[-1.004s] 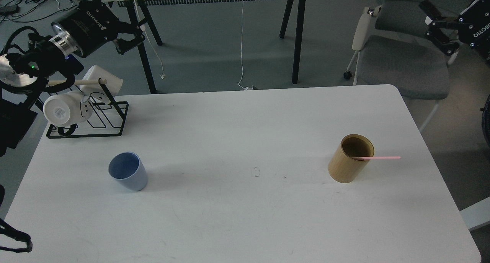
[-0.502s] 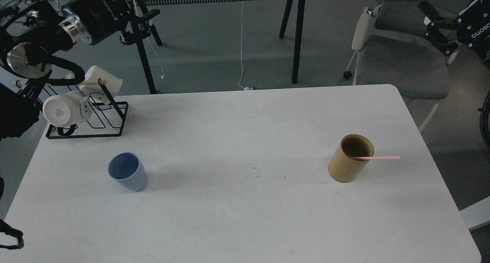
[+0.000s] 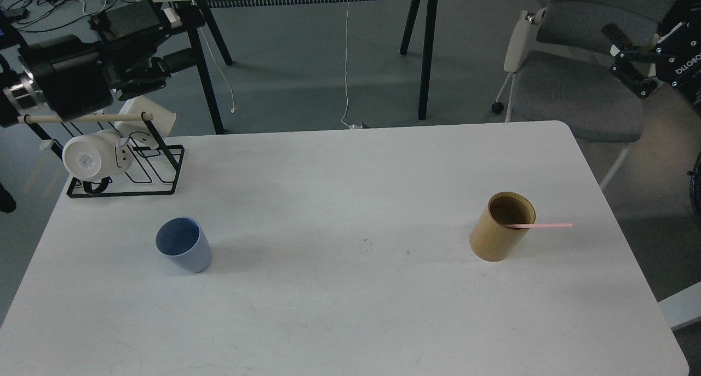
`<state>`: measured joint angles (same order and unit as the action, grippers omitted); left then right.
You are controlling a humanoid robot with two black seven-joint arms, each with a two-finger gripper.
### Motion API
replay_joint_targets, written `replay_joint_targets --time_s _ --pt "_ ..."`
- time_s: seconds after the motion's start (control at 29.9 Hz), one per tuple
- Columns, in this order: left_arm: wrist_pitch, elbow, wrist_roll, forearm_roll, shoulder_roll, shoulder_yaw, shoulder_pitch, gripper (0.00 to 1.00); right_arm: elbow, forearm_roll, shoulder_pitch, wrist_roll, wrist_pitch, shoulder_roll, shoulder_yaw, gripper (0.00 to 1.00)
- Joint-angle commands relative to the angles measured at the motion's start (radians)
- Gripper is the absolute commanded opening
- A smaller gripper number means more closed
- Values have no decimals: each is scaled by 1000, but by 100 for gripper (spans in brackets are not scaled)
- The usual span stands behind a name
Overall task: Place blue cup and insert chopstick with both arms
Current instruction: 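Lower the left arm from its raised pose toward the blue cup, then close the left gripper around the blue cup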
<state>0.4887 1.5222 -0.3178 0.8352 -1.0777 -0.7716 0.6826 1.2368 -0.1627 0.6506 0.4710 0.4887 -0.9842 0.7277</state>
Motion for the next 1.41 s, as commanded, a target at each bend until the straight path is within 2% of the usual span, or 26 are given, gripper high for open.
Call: replay_joint_targets --time_s 0.0,0.13,0.2,0.27,0.3,0.57,0.8,0.94,1.17,1.37 --pt "0 -30 -36 -4 -13 14 -34 90 -2 0 1 0 0 -1 1 99" --pt "0 -28 -47 -8 -15 12 -35 90 -13 0 0 0 0 1 1 99" --pt "0 -30 -93 -1 -16 21 -37 96 -13 0 0 0 0 -1 1 99" --pt "0 -30 -160 27 -22 21 -35 97 -14 0 0 -2 0 -1 1 99" --pt "0 -30 -171 56 -24 21 -35 97 -14 0 0 -2 0 -2 1 99" --pt "0 -24 -171 589 11 21 -43 100 -14 0 -2 -2 0 -16 -1 99" --pt "0 -25 -171 1145 18 104 -92 100 -14 0 -26 0 0 -24 1 99" --pt "0 -25 -171 1176 -14 110 -169 100 -14 0 -32 0 0 -30 -1 99" --pt "0 -88 -171 1196 -11 113 -190 100 -16 0 -36 0 0 -30 -2 99" --pt "0 -212 -171 1217 73 117 -193 100 -16 0 -36 0 0 -30 -1 99"
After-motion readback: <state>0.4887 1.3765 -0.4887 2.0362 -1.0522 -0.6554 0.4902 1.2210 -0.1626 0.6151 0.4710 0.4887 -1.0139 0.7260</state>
